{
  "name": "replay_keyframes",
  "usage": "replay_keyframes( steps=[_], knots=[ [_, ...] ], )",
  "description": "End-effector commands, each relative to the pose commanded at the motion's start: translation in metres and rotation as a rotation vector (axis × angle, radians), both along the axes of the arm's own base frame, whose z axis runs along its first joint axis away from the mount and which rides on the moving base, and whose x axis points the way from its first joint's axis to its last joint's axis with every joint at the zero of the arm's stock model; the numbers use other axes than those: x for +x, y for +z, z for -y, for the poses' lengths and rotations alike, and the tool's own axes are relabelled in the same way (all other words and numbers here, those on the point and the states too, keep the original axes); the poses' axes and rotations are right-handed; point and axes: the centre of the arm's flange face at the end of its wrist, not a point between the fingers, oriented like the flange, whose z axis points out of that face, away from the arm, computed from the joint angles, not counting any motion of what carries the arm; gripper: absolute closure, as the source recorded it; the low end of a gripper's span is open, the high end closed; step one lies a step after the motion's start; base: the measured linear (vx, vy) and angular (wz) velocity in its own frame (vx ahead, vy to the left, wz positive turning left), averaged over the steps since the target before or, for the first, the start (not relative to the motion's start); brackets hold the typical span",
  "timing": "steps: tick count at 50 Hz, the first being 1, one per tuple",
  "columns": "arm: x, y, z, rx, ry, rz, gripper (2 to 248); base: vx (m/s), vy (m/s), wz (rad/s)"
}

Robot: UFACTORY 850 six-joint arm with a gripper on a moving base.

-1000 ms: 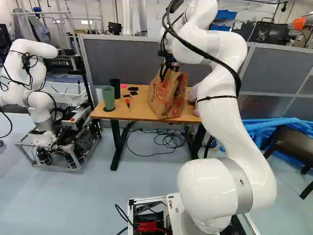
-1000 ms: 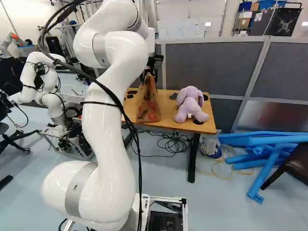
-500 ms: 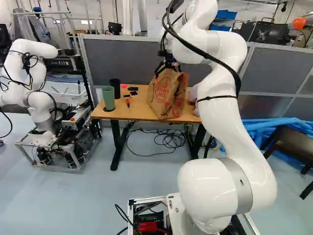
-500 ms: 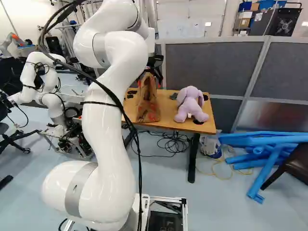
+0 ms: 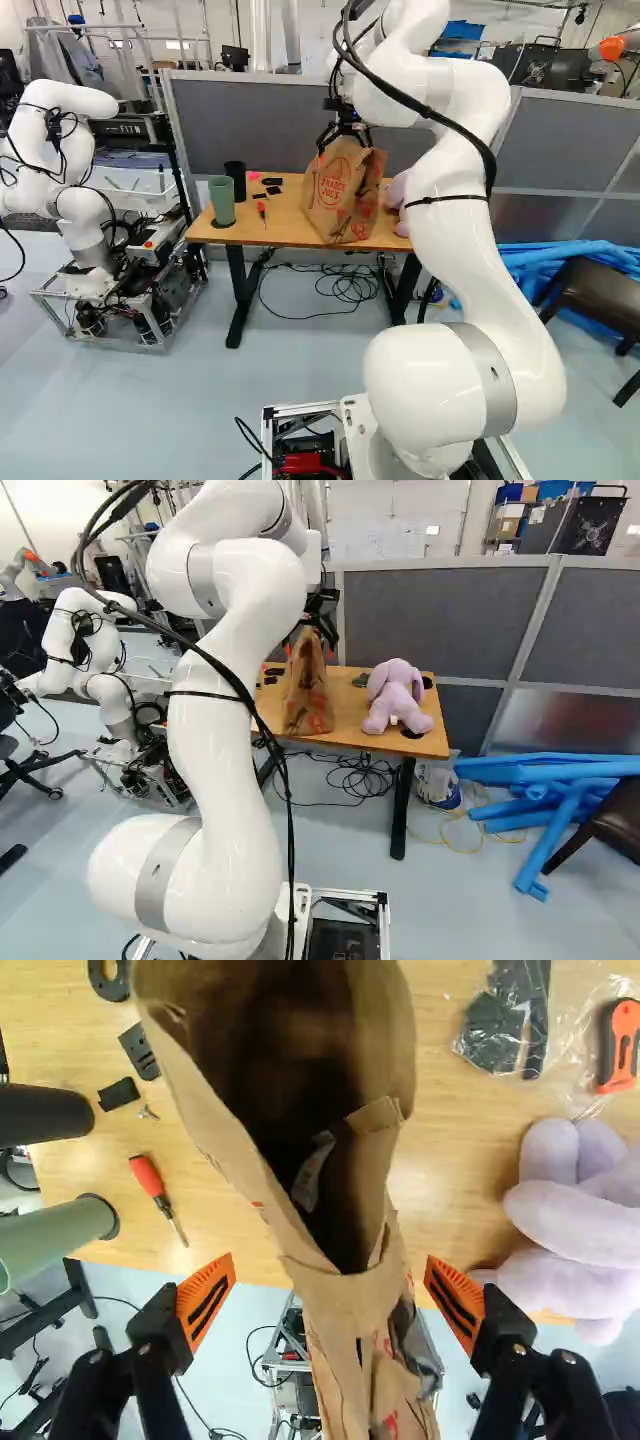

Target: Pick up the bag on the ground and place it on the table

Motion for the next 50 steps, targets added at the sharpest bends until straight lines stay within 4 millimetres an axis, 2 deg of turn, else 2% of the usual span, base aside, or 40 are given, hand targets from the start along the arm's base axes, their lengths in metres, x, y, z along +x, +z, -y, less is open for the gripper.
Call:
replay_keyframes(
  steps=[28,50],
  knots=[
    [-0.021,0.043,-0.001,-0.002,0.0,0.048,3,0.0,0.0,0.0],
    [-0.047,0.077,-0.001,-0.002,0.002,0.05,3,0.0,0.0,0.0]
  ],
)
